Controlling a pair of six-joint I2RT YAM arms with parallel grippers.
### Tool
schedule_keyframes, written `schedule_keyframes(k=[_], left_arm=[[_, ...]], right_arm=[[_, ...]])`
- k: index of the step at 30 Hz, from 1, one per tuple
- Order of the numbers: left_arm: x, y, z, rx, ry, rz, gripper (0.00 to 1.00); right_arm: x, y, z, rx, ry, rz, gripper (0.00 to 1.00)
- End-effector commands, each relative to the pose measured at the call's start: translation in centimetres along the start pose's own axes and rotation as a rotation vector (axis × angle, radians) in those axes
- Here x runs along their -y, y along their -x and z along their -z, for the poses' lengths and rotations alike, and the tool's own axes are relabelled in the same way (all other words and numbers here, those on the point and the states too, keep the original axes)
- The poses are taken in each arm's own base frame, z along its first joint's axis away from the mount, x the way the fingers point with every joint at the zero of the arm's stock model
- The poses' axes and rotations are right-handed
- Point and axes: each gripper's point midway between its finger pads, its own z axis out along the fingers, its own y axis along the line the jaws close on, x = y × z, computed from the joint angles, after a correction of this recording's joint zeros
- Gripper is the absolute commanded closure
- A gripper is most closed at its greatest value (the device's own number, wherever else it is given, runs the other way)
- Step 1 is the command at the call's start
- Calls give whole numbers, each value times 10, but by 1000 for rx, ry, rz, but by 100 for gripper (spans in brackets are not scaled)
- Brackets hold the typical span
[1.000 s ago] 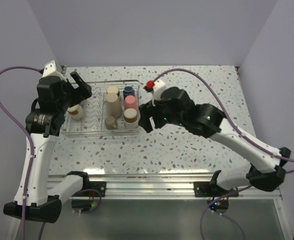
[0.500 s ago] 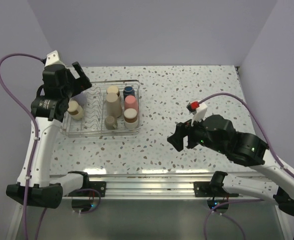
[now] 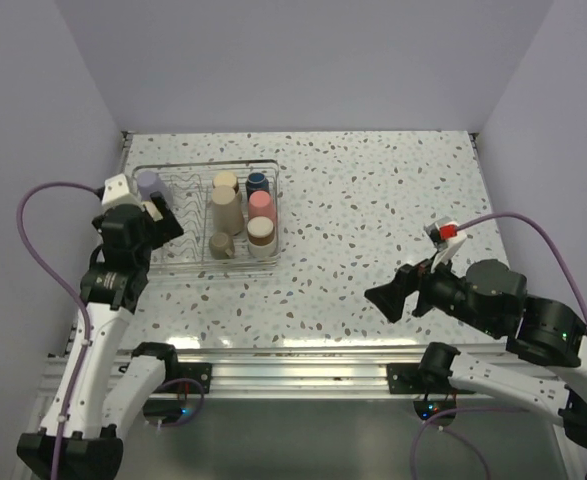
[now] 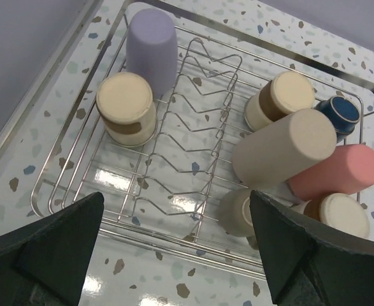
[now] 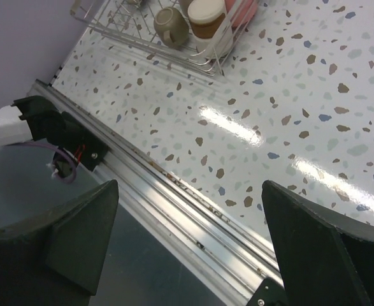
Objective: Load the cups into the dish rack
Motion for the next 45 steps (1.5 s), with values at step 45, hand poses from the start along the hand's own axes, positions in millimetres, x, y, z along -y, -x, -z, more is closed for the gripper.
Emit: schedule_keyframes(k=[45], left_arm=[[-64, -105, -63, 495, 48, -7, 0]], right_arm=[[-3, -7, -32, 5, -4, 8, 1]])
